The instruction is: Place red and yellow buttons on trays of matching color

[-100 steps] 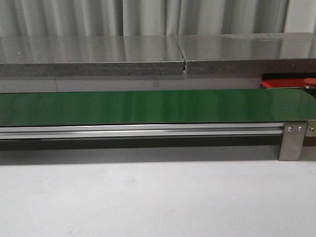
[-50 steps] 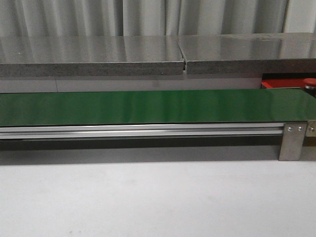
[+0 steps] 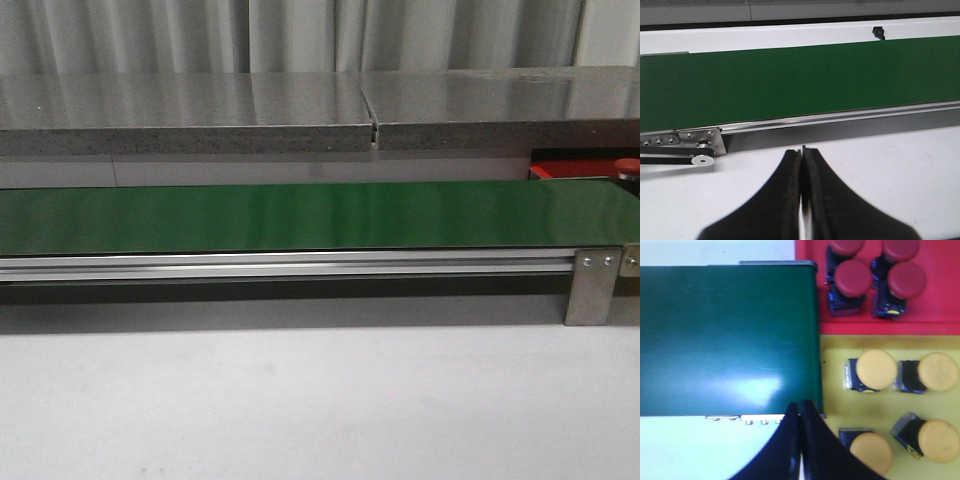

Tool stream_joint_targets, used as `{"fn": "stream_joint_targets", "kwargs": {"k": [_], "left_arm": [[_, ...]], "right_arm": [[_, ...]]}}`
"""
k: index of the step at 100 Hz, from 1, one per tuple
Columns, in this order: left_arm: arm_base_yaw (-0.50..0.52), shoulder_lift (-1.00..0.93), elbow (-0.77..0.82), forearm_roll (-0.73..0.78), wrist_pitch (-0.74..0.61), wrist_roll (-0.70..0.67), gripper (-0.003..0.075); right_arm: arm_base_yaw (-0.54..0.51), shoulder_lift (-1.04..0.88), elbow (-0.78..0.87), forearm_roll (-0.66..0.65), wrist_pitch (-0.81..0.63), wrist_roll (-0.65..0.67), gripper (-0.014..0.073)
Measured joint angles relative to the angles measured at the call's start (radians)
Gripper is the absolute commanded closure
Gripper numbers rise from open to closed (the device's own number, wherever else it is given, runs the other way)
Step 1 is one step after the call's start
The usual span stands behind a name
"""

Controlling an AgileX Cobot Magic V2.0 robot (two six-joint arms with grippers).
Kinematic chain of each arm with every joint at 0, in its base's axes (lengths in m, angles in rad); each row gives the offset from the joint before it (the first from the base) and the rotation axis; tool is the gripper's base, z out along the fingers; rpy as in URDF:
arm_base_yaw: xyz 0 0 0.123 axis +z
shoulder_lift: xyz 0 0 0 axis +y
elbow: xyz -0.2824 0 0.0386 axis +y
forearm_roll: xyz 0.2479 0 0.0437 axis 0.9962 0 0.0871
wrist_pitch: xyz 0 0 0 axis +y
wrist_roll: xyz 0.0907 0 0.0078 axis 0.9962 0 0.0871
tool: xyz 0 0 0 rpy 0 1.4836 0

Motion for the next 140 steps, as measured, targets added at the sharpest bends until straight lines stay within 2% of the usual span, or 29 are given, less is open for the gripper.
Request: {"fn": "stream_joint_targets", "kwargs": {"k": [30, 64, 105, 140], "left_arm": [[0.000, 0.000, 0.000, 0.000, -0.002, 0.000, 0.0739], [0.000, 0.000, 0.000, 0.000, -0.002, 0.000, 0.0739], [0.000, 0.000, 0.000, 0.000, -0.002, 0.000, 0.0739], [0.000, 0.000, 0.000, 0.000, -0.002, 0.000, 0.0739]], "right_arm": [[0.108, -0.089, 0.051, 0.019, -0.096, -0.046, 0.0715], [0.109, -0.187, 0.140, 0.249, -0.130, -0.303, 0.0715], [0.109, -0.391, 0.354, 0.260, -0.297, -0.321, 0.0715], [0.109, -0.604, 0.503, 0.215, -0.312, -0.321, 0.0715]]}}
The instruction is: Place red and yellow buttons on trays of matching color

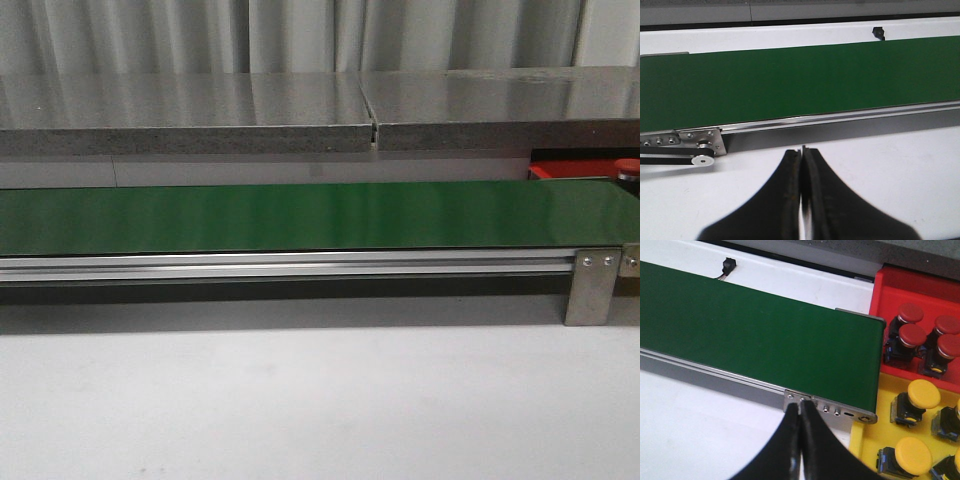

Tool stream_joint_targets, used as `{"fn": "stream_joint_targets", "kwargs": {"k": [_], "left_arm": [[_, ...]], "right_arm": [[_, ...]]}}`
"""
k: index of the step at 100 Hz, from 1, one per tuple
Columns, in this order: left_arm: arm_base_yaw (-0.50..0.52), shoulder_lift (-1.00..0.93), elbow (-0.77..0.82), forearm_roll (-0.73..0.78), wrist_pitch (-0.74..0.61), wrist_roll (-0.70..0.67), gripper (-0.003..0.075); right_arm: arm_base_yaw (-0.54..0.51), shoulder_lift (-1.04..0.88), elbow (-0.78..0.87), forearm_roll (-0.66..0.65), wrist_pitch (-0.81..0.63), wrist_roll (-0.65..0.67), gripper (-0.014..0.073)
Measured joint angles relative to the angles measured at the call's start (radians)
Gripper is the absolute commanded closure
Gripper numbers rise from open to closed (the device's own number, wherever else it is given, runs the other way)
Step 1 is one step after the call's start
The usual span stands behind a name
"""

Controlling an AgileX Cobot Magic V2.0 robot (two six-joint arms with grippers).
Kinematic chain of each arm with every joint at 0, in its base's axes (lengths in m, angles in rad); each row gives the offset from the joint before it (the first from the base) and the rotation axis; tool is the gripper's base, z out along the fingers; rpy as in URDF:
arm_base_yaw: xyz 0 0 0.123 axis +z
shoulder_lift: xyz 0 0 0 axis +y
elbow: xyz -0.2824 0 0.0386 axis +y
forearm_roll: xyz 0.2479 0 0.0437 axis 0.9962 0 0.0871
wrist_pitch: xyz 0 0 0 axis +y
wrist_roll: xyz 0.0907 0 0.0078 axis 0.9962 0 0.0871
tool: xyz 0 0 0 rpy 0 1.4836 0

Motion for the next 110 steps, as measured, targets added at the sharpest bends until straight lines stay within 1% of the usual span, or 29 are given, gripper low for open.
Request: {"fn": "stream_joint_targets", "kwargs": {"k": [46, 69, 83, 100, 110], "left_arm": [[0.000, 0.000, 0.000, 0.000, 0.000, 0.000, 0.0739], [0.000, 0.000, 0.000, 0.000, 0.000, 0.000, 0.0739], [0.000, 0.000, 0.000, 0.000, 0.000, 0.000, 0.0739], [0.000, 0.000, 0.000, 0.000, 0.000, 0.000, 0.0739], [0.000, 0.000, 0.000, 0.000, 0.000, 0.000, 0.0739]], "right_arm": [[0.000, -0.226, 0.130, -0.001, 0.006, 0.000, 0.0715], [0.000, -0.278, 0.144, -0.002, 0.014, 0.000, 0.0715], [-0.017, -0.298, 0.176, -0.002, -0.011, 0.002, 0.0715], [-0.070, -0.358, 0.260, -0.011, -0.068, 0.061, 0.0715], [-0.079, -0.401, 0.320, -0.065, -0.109, 0.125, 0.0715]]}}
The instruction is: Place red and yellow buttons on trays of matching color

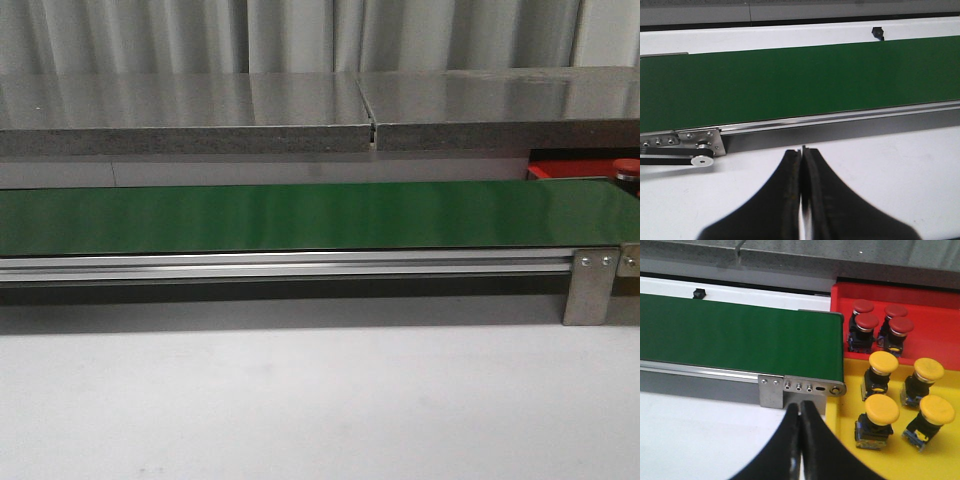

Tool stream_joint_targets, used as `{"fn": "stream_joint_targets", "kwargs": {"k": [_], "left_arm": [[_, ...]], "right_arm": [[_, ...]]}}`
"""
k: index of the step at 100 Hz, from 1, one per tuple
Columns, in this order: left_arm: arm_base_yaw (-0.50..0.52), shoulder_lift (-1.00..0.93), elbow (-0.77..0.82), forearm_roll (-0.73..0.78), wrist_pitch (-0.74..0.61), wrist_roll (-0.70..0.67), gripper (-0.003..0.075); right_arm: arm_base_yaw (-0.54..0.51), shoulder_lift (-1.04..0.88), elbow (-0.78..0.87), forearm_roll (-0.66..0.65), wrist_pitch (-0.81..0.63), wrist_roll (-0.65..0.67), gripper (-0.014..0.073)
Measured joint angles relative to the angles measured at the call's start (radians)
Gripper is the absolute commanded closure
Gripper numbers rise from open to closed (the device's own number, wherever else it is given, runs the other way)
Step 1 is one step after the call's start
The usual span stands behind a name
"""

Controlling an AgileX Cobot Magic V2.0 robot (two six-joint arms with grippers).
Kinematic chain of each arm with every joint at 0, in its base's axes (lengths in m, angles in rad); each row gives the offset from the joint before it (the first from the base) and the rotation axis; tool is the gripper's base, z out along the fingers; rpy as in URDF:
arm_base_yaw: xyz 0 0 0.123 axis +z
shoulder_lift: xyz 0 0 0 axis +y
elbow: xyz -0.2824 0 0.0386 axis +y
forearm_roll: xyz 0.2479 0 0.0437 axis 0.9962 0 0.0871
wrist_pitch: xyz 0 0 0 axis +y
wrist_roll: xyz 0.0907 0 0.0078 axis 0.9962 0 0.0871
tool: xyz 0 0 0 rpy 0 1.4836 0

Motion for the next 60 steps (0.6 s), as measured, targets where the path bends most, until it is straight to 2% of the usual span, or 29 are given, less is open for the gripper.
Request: {"fn": "stream_joint_targets", "kwargs": {"k": [24, 60], "left_arm": [[0.000, 0.000, 0.000, 0.000, 0.000, 0.000, 0.0739], [0.000, 0.000, 0.000, 0.000, 0.000, 0.000, 0.0739]], "right_arm": [[-0.002, -0.091, 0.111, -0.135, -0.075, 0.133, 0.0715], [-0.002, -0.305, 0.266, -0.152, -0.151, 0.140, 0.0715]]}}
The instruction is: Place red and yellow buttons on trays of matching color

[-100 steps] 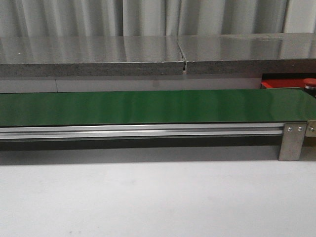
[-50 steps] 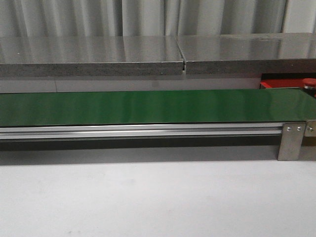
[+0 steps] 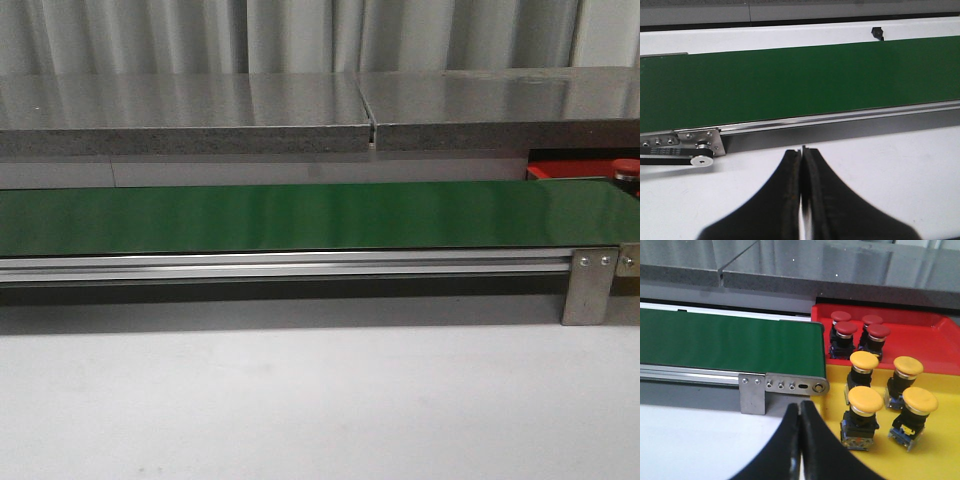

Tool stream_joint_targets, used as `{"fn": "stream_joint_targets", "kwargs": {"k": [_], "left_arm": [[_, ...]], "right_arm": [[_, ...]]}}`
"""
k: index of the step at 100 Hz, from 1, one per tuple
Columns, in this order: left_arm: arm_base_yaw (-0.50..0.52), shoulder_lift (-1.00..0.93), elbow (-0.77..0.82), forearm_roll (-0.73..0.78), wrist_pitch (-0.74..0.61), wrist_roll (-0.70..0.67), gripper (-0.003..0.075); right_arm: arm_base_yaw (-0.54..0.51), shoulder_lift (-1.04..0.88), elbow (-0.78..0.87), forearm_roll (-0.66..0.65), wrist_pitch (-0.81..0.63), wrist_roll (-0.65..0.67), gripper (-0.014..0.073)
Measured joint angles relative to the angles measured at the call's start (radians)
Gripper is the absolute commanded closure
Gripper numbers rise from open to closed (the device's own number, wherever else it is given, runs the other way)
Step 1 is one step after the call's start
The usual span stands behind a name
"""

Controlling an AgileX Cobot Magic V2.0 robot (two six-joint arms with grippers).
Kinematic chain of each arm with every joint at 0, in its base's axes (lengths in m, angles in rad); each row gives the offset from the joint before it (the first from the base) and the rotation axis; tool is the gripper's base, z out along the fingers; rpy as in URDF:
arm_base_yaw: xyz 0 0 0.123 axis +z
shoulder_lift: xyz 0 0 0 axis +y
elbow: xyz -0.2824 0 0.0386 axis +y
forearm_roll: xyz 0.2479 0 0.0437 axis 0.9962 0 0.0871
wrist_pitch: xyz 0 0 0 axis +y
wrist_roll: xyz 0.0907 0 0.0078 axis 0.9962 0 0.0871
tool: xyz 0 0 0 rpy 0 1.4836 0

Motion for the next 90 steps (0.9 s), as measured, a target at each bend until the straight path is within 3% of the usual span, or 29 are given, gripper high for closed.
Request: {"fn": "stream_joint_targets", "kwargs": {"k": [90], "left_arm": [[0.000, -0.001, 0.001, 0.000, 0.000, 0.000, 0.0739]], "right_arm": [[0.000, -0.063, 0.055, -0.022, -0.062, 0.047, 0.0715]]}}
